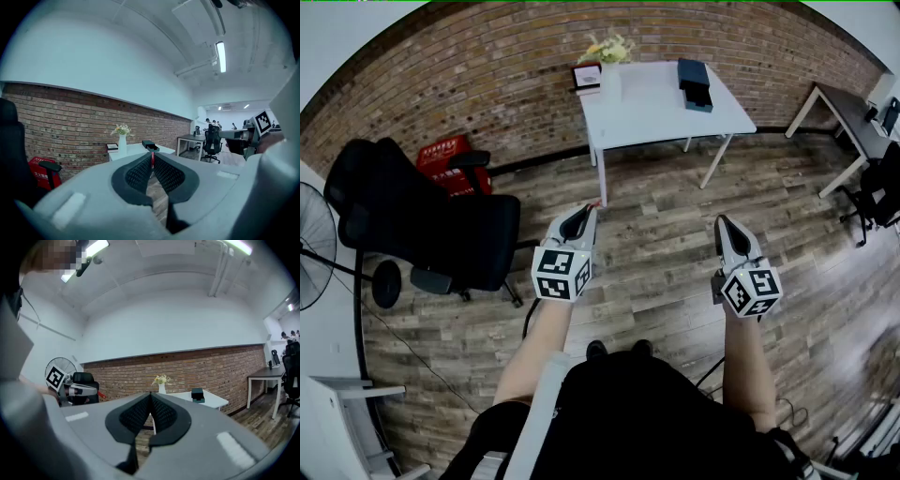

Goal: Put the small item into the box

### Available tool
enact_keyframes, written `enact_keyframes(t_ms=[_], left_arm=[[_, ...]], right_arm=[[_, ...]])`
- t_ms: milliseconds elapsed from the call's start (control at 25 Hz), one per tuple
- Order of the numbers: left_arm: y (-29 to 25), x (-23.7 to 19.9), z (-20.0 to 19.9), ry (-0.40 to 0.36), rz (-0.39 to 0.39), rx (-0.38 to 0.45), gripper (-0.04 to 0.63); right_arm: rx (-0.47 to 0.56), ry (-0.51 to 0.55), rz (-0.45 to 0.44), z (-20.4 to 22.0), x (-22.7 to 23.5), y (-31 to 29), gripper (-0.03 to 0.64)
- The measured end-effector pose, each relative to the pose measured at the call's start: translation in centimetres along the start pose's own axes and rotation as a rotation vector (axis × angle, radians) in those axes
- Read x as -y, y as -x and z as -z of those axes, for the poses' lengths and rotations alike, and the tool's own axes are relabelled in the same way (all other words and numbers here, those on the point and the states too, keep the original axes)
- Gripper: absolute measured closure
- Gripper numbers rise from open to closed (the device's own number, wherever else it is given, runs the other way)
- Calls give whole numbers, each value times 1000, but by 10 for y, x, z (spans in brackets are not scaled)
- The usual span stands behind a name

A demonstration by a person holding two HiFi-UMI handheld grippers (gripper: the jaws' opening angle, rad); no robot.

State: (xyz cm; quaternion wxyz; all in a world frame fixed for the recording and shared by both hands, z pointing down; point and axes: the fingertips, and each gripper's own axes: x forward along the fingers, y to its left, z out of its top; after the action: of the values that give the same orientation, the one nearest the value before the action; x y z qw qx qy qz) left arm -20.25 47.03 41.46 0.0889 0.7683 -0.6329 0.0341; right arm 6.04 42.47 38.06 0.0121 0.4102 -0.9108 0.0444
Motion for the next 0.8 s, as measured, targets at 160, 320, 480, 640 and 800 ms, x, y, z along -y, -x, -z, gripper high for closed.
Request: enact_keyframes(t_ms=[160,320,480,640,800], left_arm=[[1,-2,1,9,-4,-2,578],[0,2,3,9,-3,-8,578],[-2,5,6,13,-10,-13,578],[-4,17,5,6,-9,-13,578],[-10,33,8,9,-9,-26,578]], right_arm=[[-8,-7,-14,3,-2,1,618],[-13,-8,-24,5,0,1,618],[-6,-34,-35,5,6,5,618],[-3,-98,-96,6,11,14,617],[-16,-113,-77,10,29,27,615]])
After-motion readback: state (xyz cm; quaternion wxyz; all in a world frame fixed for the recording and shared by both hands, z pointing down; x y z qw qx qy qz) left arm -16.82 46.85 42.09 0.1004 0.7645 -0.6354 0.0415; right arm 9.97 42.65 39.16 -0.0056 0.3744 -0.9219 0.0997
